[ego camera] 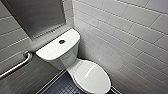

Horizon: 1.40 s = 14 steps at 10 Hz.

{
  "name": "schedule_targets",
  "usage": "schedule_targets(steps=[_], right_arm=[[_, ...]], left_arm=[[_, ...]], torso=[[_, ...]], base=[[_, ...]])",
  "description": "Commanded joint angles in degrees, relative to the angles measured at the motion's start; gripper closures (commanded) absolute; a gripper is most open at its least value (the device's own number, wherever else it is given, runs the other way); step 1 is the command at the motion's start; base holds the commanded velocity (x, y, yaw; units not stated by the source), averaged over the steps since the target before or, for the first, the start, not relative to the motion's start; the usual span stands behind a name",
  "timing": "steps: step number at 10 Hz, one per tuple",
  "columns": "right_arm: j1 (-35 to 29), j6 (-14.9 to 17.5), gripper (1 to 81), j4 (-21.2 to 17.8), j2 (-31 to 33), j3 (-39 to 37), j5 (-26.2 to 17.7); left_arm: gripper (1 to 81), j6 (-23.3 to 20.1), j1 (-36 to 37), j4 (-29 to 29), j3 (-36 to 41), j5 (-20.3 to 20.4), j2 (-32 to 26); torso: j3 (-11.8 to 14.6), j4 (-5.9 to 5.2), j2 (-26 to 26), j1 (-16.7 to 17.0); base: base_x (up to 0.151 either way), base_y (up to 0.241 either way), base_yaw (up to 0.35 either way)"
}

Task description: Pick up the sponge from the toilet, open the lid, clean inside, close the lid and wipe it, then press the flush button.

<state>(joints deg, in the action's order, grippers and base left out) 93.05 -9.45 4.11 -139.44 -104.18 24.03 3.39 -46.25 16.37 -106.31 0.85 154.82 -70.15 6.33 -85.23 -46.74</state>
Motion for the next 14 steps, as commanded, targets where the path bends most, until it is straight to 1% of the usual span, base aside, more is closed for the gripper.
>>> schedule_targets(steps=[1,4,6,8,10,14], right_arm=[[1.0,0.0,81.1,1.0,1.9,0.4,-3.9],[1.0,-0.2,81.1,0.8,1.9,0.4,-2.8],[0.8,-0.3,81.1,0.8,1.8,0.5,-2.8],[0.7,-0.3,81.1,0.8,1.9,0.6,-2.8],[0.4,-0.4,81.1,0.7,1.8,0.6,-2.8],[0.0,-0.4,81.1,0.6,1.8,0.7,-2.8]], left_arm=[[1.0,0.3,6.3,3.1,0.4,-3.1,0.8],[1.0,0.8,7.6,8.7,-2.6,-2.4,3.6],[1.0,3.6,8.2,8.9,-4.1,-2.3,4.9],[1.0,6.1,8.2,8.9,-3.3,0.3,4.9],[1.0,7.2,8.3,8.9,-2.5,2.6,5.1],[1.0,8.7,8.6,8.9,-2.3,4.4,5.9]], torso=[[0.0,0.00,0.0,0.0],[0.0,0.00,0.0,0.0],[0.0,0.00,0.0,0.0],[0.0,0.00,0.0,0.0],[0.0,0.00,0.0,0.0],[0.0,0.00,0.0,0.0]], base=[[0.000,0.000,0.000],[0.000,0.000,0.000],[0.000,0.000,0.000],[0.000,0.000,0.000],[0.000,0.000,0.000],[0.000,0.000,0.000]])
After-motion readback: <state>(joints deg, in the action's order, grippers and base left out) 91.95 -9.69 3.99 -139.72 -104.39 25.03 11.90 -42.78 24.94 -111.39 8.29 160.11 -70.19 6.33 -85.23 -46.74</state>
